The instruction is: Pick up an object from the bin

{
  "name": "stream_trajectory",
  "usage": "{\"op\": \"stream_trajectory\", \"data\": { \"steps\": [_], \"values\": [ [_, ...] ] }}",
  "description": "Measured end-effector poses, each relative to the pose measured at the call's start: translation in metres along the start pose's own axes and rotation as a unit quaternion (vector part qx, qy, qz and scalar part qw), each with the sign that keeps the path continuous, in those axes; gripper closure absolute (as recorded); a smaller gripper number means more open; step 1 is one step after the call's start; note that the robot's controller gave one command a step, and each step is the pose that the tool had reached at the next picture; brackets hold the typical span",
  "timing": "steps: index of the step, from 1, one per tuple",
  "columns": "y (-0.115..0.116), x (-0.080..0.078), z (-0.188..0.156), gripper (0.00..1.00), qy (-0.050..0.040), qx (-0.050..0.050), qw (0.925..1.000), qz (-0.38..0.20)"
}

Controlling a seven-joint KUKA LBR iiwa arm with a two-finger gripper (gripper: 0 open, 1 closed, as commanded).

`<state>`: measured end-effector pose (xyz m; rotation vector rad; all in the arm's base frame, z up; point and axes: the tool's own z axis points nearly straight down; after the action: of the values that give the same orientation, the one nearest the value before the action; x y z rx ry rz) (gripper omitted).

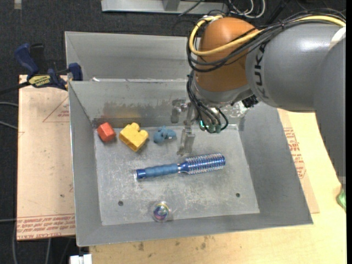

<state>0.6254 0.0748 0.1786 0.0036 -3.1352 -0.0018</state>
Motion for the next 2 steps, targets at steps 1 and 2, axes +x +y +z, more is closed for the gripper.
{"op": "stream_trajectory", "data": {
  "steps": [1, 2],
  "values": [
    [-0.023, 0.056, 0.112, 0.0, -0.0002, 0.0, 0.9948, -0.102],
    [-0.016, 0.063, 0.077, 0.0, -0.0048, 0.0, 0.9943, -0.106]
  ]
}}
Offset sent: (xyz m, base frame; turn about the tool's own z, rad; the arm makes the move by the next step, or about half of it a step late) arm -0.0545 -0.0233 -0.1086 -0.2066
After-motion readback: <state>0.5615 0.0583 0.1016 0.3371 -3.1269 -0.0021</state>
